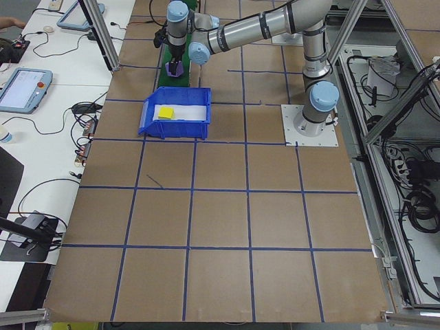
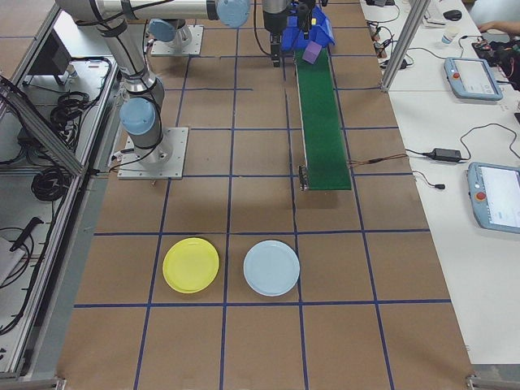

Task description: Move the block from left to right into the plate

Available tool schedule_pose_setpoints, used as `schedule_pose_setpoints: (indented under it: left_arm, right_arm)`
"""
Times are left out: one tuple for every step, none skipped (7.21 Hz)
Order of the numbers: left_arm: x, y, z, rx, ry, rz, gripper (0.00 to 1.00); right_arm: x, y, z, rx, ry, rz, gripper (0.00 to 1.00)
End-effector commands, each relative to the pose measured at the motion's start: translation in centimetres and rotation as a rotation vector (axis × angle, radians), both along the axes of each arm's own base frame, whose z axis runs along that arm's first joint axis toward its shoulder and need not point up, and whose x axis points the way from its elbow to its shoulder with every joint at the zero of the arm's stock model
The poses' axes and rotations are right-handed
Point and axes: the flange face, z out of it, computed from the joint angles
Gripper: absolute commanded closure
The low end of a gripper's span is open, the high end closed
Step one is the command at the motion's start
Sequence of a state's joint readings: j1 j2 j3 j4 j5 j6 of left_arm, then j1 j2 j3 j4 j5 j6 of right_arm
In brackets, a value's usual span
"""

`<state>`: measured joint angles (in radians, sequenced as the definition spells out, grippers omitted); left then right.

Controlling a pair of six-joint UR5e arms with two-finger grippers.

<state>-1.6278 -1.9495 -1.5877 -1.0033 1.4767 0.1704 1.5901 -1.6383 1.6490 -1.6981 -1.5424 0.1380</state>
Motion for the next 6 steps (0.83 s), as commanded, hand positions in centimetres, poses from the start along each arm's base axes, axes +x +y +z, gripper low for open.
schedule_pose_setpoints:
  left_arm:
    - [1.9, 0.0, 3.1, -0.052, -0.059, 0.031, 0.00]
    - [6.2, -0.9, 3.9, -0.061, -0.056, 0.089, 0.00]
    - [10.1, -1.5, 3.9, -0.059, -0.053, 0.143, 0.00]
    - [13.7, -2.1, 4.0, -0.072, -0.066, 0.178, 0.00]
    - [17.0, -2.8, 3.0, -0.062, -0.081, 0.158, 0.00]
    - [18.5, -3.4, 1.3, -0.039, -0.081, 0.166, 0.00]
  right_arm:
    - [-0.1, 0.0, 0.0, 0.000, 0.001, -0.002, 0.00]
    - [-0.2, 0.0, -0.1, 0.001, 0.001, -0.003, 0.00]
    - [-0.2, 0.0, -0.1, 0.001, 0.001, -0.001, 0.00]
    - [-0.3, -0.1, -0.1, 0.001, 0.001, -0.001, 0.00]
    - [-0.3, -0.1, -0.1, 0.000, 0.003, 0.003, 0.00]
    - [-0.4, -0.1, -0.1, 0.000, 0.005, 0.002, 0.00]
